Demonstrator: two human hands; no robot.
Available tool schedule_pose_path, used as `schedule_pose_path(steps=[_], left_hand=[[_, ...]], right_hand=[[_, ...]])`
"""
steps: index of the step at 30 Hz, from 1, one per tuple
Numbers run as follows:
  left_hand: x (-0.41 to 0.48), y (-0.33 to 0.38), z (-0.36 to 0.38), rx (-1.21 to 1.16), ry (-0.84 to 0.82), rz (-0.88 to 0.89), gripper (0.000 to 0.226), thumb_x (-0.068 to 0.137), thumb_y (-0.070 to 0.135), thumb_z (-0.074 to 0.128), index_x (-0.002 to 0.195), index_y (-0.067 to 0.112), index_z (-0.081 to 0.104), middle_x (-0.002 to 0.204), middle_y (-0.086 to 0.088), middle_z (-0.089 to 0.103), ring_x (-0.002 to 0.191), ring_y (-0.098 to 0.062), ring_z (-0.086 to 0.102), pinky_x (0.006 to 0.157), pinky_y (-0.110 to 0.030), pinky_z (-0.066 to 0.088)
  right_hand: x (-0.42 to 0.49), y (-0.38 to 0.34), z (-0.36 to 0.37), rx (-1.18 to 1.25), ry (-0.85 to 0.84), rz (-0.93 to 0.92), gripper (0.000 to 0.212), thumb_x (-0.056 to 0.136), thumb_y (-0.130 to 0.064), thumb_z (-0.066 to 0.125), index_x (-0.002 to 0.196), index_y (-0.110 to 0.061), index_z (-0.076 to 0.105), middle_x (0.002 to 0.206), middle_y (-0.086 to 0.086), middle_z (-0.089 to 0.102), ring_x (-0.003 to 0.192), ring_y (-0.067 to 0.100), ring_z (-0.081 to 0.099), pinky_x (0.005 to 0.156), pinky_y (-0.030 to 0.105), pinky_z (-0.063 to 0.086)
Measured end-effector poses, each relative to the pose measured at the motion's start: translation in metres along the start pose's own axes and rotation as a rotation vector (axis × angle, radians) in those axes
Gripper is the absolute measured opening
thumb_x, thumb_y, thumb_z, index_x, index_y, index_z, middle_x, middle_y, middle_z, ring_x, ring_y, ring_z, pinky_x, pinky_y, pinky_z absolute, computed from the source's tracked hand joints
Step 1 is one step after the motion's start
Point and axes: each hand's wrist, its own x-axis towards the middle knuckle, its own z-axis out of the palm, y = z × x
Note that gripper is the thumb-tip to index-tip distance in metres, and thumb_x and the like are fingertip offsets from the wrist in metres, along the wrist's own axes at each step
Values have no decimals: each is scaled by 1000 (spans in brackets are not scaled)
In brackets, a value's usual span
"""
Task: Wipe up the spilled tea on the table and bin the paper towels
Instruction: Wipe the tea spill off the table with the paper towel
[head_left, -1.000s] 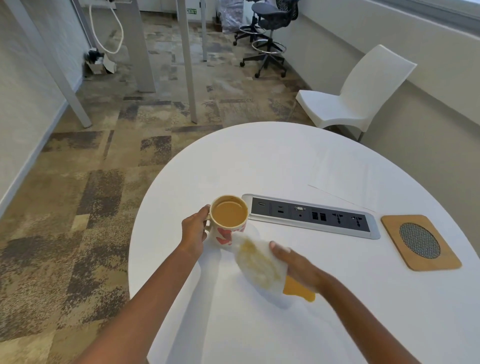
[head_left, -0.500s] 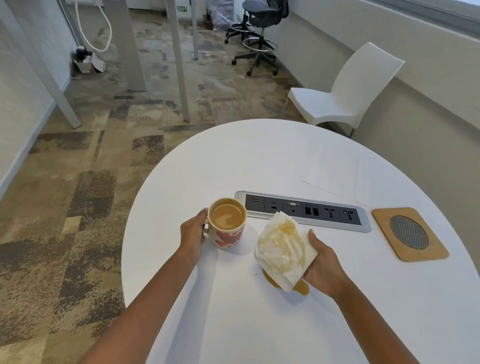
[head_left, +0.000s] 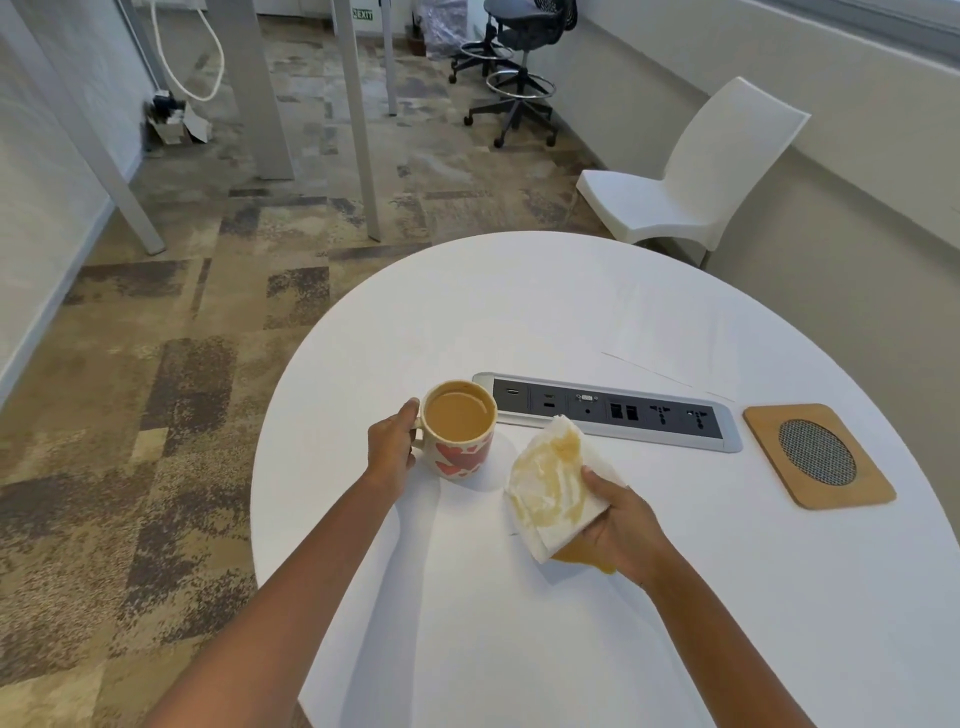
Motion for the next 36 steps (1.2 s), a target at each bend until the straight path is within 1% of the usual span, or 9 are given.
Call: schedule_pose_path(steps=[3, 5, 7, 9, 11, 15, 22, 30, 36], left_hand=[[2, -2, -5, 160, 17, 90, 45, 93, 35, 47, 53, 15, 43, 57, -2, 42, 53, -16, 33, 50, -26, 26], [1, -4, -8, 246, 43, 172, 47, 96, 37, 38, 59, 13, 51, 62, -4, 51, 58, -19, 42, 58, -31, 36], [-2, -7, -15, 309, 98, 273, 44, 99, 35, 30, 75, 11, 59, 81, -10, 58, 74, -26, 53, 76, -39, 48], [-5, -14, -25, 428, 185, 381, 38, 99, 28, 27, 92, 10, 60, 105, -15, 57, 93, -33, 58, 90, -42, 46], [-6, -24, -36, 547, 239, 451, 33, 99, 22, 28, 105, 9, 58, 118, -19, 51, 103, -37, 55, 93, -41, 42], [-9, -40, -57, 598, 263, 478, 30, 99, 17, 30, 110, 6, 55, 119, -22, 51, 109, -39, 49, 92, -42, 39], [-19, -60, -75, 678, 274, 516, 26, 98, 11, 33, 106, 3, 57, 110, -21, 57, 104, -35, 48, 89, -41, 37], [-51, -78, -49, 799, 256, 578, 21, 93, 5, 45, 110, -2, 56, 108, -21, 61, 103, -35, 56, 91, -44, 44], [-64, -90, -28, 1007, 182, 569, 35, 96, 12, 36, 125, -3, 50, 134, -26, 50, 129, -37, 43, 109, -47, 33]], right_hand=[[-4, 14, 19, -417, 67, -178, 34, 100, -15, 37, 131, -7, 48, 110, 10, 64, 104, 28, 59, 102, 45, 41], [-7, 29, 32, -768, 108, -345, 39, 101, -18, 34, 139, -17, 42, 131, 7, 58, 121, 24, 53, 103, 29, 38], [-8, 50, 43, -1002, 96, -473, 42, 102, -18, 32, 144, -25, 34, 148, -1, 40, 139, 17, 34, 102, 14, 27], [-5, 76, 54, -1190, 29, -539, 50, 101, -10, 30, 147, -26, 20, 156, -8, 15, 147, 14, 10, 115, 22, 11], [0, 101, 65, -1418, -25, -509, 64, 96, 0, 27, 150, -27, 7, 159, -8, -3, 148, 16, -5, 120, 39, 0], [7, 133, 76, -1766, -92, -485, 70, 93, -4, 34, 150, -27, 2, 160, 2, -11, 147, 25, -13, 118, 52, -4], [17, 121, 56, -2082, -344, -626, 66, 93, -8, 37, 151, -22, 8, 161, 6, -1, 148, 26, -9, 111, 54, -20], [39, 57, 34, -2403, -765, -787, 62, 95, -12, 40, 149, -29, 15, 161, 1, 7, 148, 27, -6, 114, 56, -14], [51, 25, 31, -2532, -912, -732, 61, 94, -8, 35, 148, -31, 18, 160, -3, 7, 149, 24, -4, 117, 53, -7]])
